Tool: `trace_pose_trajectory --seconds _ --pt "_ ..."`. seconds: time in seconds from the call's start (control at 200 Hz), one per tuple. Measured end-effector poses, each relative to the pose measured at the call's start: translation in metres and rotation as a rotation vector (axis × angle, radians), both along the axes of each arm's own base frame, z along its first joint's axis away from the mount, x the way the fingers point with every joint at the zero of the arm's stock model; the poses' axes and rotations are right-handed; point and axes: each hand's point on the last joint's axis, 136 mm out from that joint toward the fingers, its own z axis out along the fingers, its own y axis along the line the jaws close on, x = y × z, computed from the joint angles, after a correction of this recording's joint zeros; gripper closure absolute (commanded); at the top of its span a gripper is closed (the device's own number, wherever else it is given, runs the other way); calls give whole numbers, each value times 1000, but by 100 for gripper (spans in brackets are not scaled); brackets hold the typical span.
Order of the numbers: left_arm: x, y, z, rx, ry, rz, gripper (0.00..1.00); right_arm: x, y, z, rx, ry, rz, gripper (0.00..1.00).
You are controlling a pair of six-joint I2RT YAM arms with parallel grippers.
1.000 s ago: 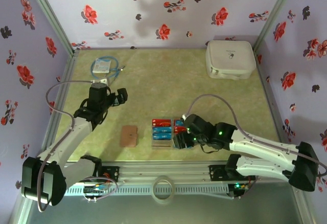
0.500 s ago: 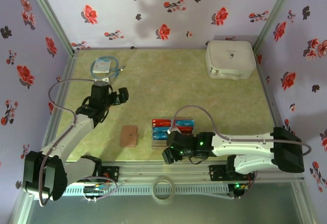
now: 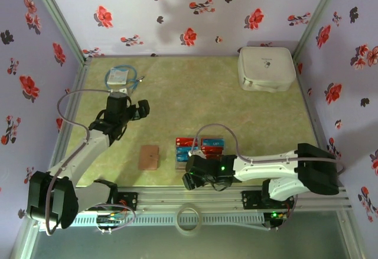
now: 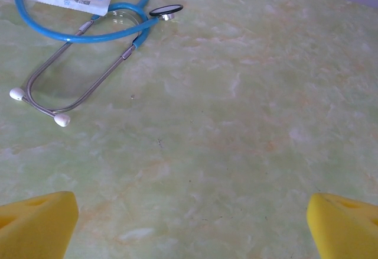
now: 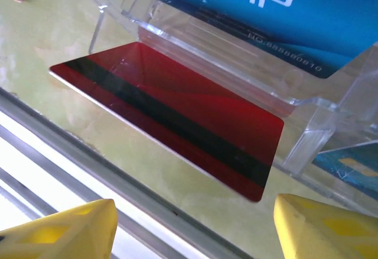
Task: Put the credit cards into the card holder
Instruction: Move the storage box to the center of the table.
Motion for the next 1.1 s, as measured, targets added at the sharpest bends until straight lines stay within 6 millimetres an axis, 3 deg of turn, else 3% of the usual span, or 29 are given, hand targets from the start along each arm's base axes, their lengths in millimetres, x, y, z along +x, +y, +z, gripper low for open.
trace_pose_trajectory --seconds 0.2,0.475,0.585,0.855,1.1 --pt "0 -2 1 0 -2 -5 0 14 5 -1 4 -24 -38 30" --pt "0 -2 1 1 0 -4 0 59 5 8 46 -76 -150 30" --pt "0 -1 1 4 -1 0 0 72 13 12 50 -92 -155 30" --pt "0 -1 1 5 -1 0 0 89 37 13 55 -117 -127 30" --pt "0 -1 1 5 -2 0 0 89 37 16 63 -111 -119 30"
